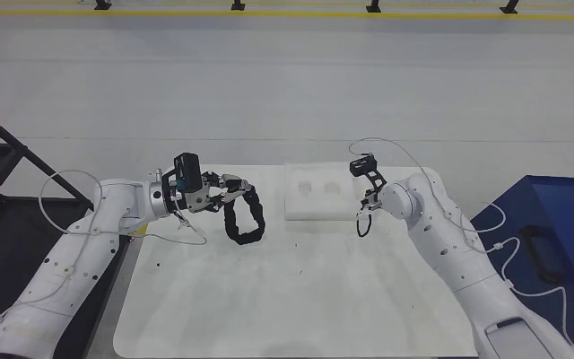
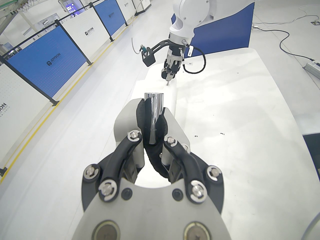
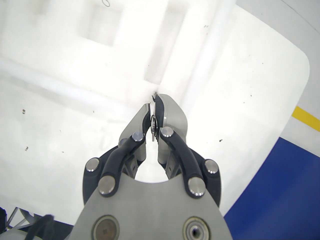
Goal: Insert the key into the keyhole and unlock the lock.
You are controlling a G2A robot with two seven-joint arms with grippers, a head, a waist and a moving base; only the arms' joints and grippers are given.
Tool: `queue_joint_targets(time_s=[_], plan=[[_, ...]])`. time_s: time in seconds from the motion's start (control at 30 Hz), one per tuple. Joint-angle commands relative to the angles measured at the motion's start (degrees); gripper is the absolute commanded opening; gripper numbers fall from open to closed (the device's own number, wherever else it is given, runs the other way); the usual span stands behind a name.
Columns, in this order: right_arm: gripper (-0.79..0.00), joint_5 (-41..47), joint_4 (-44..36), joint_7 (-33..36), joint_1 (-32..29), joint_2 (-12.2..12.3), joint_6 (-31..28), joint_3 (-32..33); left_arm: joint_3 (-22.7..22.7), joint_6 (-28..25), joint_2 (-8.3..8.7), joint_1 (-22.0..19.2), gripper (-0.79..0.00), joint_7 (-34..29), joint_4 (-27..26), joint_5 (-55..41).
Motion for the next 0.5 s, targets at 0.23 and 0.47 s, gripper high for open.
queue_joint_targets(time_s=[0.23, 0.47], plan=[[-0.785, 2.08, 0.19, -0.93, 0.08, -0.59, -1.30, -0.09, 0.00, 0.00, 0.00, 0.00, -0.785, 0.00, 0.00, 0.00], [-0.785, 6.66, -9.93, 4.16, -1.95, 0.06, -4.88, 2.30, 0.00, 0.00, 0.00, 0.00, -0.785, 0.00, 0.00, 0.00]])
